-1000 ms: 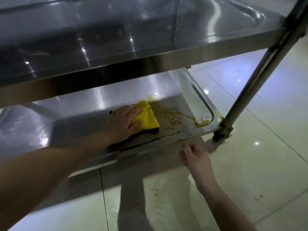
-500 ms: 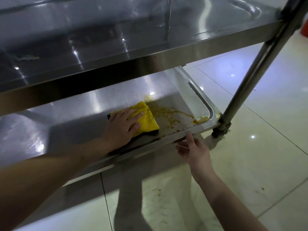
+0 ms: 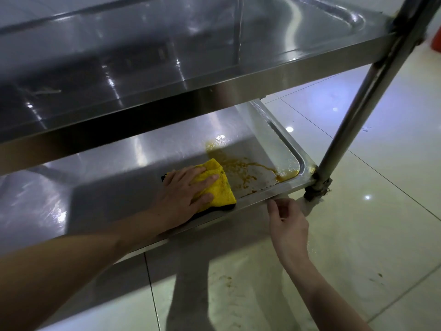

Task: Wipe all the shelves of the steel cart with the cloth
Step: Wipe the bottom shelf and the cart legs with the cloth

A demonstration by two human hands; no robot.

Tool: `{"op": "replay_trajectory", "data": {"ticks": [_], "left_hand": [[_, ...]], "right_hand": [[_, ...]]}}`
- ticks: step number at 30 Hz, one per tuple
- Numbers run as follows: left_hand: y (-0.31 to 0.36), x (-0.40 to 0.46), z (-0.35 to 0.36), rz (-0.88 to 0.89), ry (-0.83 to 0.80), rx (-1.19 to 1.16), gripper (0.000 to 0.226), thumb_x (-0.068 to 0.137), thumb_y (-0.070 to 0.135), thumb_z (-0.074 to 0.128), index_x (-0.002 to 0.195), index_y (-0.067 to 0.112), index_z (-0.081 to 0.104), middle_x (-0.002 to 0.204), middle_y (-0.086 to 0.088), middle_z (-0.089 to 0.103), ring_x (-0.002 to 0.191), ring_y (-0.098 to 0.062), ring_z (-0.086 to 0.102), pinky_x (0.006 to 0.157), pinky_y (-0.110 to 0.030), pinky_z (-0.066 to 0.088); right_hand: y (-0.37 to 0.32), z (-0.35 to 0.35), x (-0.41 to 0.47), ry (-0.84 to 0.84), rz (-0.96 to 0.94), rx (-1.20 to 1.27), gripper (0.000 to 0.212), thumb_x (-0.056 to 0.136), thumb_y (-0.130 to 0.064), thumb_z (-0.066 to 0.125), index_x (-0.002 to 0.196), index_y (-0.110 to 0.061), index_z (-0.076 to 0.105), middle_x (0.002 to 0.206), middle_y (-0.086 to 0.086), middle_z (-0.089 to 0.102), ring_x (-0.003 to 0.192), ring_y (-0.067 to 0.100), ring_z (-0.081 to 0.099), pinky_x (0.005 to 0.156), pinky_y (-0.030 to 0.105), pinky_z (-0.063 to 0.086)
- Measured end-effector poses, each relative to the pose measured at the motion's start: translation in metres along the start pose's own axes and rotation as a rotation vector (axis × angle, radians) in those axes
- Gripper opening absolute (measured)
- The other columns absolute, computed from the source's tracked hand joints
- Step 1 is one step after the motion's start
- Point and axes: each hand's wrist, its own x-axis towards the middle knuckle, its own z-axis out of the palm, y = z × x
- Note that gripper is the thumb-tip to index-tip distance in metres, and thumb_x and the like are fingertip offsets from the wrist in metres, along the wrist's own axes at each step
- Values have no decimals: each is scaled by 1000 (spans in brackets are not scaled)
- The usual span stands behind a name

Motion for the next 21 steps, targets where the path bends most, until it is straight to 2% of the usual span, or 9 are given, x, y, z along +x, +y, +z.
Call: {"op": "replay_trajectory", "data": {"ticks": [3,5,7,11,16,21], "left_hand": [[0,1,0,17,3,-8,56,100,73,13,153,57,21,162,15,27,150,-18,23,119,-54,22],[3,0,1,12,17,-26,57,101,72,14,153,54,25,161,14,28,149,-19,23,118,-54,23],[5,-1,2,2,32,-18,56,101,70,15,153,54,27,161,15,29,150,-19,23,119,-53,22],[6,0,2,-6,30,-5,55,101,71,14,153,55,26,161,15,29,150,-18,22,119,-51,22],[-1,7,4,33,17,-13,54,103,69,13,153,55,26,161,12,32,148,-21,27,117,-53,25],[-14,29,6,20,34,-24,52,103,68,13,152,55,27,159,13,34,147,-20,31,115,-52,30]], "right_hand": [[14,-5,2,101,-403,-152,8,98,-12,66,103,-17,69,107,-6,62,101,13,58,92,34,50],[23,-7,7,135,-639,-249,17,93,-6,65,108,-9,72,122,1,57,112,22,54,102,34,43],[26,-8,11,137,-752,-310,24,89,-1,65,112,-4,72,129,7,59,118,28,56,106,33,41],[37,-5,12,102,-799,-392,35,88,3,60,121,-1,72,132,13,65,129,35,59,105,51,49],[44,-7,13,66,-801,-439,48,86,3,48,129,-1,69,139,13,62,140,35,52,108,53,46],[43,-9,10,15,-771,-469,57,81,-1,45,134,-1,66,144,13,58,145,34,46,112,53,44]]}}
